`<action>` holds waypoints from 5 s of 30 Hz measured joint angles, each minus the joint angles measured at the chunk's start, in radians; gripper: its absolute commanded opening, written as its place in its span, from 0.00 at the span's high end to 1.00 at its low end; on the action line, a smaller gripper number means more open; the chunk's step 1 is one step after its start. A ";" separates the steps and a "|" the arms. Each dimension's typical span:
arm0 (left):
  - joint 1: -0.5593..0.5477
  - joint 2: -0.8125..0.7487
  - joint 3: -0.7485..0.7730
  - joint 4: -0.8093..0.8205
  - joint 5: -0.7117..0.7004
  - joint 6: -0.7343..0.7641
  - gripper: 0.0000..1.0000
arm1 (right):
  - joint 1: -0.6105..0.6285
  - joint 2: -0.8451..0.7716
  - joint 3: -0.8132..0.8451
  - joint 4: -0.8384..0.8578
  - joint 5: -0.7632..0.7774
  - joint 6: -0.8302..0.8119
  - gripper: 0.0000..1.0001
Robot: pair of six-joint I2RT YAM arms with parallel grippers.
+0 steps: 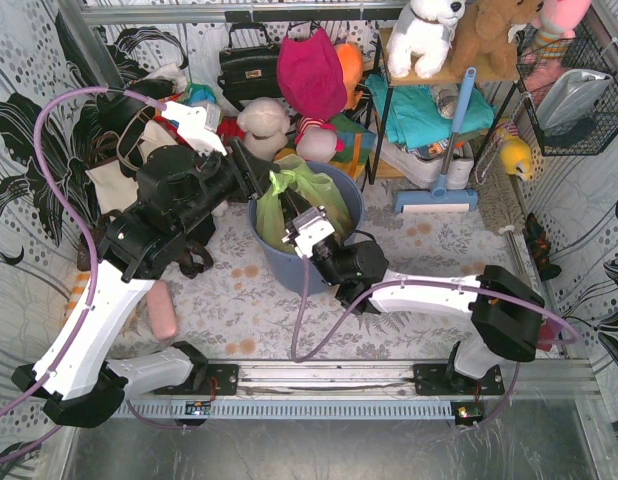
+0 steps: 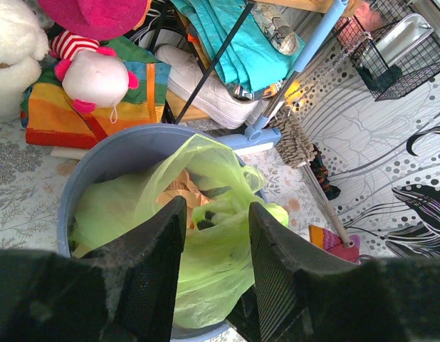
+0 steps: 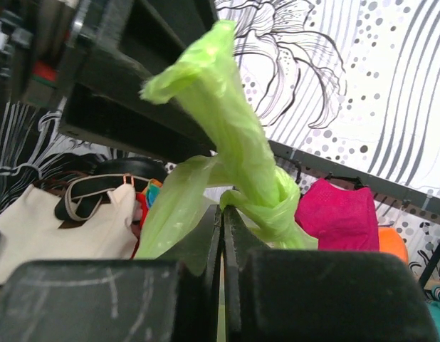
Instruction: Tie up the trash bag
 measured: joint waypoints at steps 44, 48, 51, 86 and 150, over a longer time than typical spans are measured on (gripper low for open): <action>0.000 -0.156 -0.076 -0.113 -0.127 -0.005 0.56 | -0.067 0.242 0.140 0.231 -0.174 -0.078 1.00; 0.000 -0.169 -0.055 -0.108 -0.196 0.012 0.53 | -0.067 0.242 0.140 0.231 -0.179 -0.078 1.00; 0.000 -0.166 -0.053 -0.097 -0.214 0.021 0.52 | -0.067 0.242 0.140 0.231 -0.183 -0.078 1.00; 0.000 -0.159 -0.145 -0.070 -0.040 -0.032 0.72 | -0.075 0.238 0.140 0.225 -0.187 -0.079 1.00; 0.000 0.087 0.098 -0.071 -0.132 -0.003 1.00 | -0.069 0.217 0.140 0.230 -0.185 -0.082 0.76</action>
